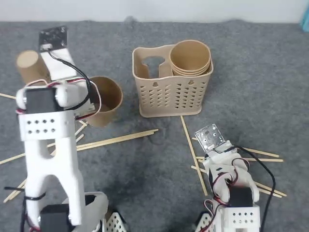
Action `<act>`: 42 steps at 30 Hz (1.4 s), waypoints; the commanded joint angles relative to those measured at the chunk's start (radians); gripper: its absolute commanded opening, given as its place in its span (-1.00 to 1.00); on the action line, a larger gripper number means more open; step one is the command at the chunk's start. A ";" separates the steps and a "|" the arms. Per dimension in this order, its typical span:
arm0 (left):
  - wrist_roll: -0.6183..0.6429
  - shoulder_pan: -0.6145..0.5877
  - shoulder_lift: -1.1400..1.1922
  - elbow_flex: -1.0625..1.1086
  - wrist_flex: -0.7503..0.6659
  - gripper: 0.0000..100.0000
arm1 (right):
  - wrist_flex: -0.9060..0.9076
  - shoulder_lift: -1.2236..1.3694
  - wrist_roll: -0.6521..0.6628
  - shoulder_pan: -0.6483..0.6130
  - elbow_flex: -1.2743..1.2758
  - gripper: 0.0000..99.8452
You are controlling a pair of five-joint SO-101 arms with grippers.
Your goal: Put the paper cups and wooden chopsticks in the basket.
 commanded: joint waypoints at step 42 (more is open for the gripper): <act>0.270 0.503 0.334 -0.627 -0.471 -0.98 | -0.010 -0.013 0.018 0.001 0.018 -0.98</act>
